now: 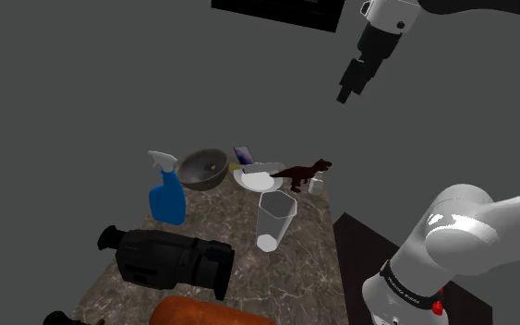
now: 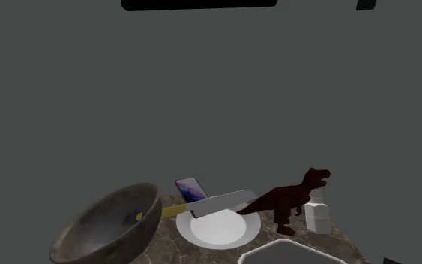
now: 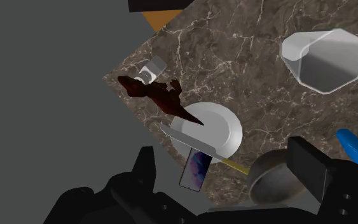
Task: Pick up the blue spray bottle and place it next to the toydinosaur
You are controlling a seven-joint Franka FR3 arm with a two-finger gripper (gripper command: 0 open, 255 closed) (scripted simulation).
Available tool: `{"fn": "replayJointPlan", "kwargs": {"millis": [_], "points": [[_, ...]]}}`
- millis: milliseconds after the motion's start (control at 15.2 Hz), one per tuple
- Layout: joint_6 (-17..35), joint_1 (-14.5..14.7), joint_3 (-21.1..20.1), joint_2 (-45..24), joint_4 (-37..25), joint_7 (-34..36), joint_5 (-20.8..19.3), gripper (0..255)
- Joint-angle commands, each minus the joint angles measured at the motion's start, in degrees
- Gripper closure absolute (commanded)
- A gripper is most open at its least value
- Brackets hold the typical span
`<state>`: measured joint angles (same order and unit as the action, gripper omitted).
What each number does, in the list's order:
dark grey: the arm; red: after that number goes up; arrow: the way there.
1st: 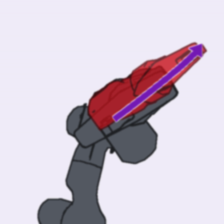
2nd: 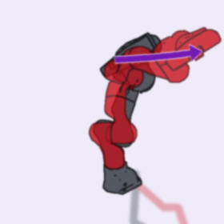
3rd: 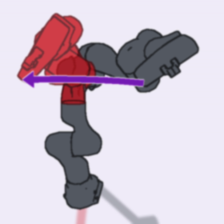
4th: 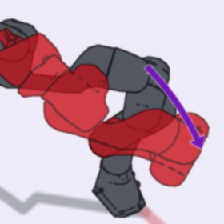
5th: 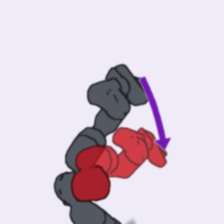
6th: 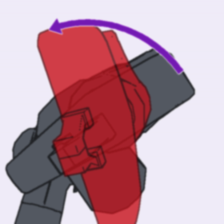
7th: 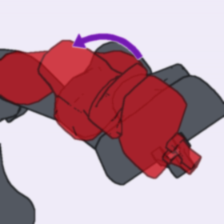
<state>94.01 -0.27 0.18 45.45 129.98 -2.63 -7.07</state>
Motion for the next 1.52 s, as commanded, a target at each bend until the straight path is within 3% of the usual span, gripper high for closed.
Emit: {"fn": "replayJointPlan", "kwargs": {"millis": [0,726,1452], "points": [[0.0,0.0,0.0,0.0,0.0,0.0,0.0,0],[8.9,4.5,-5.7,-18.4,-6.1,2.8,4.0,0],[13.7,8.3,-11.4,-38.6,-18.4,5.4,4.9,0]]}}
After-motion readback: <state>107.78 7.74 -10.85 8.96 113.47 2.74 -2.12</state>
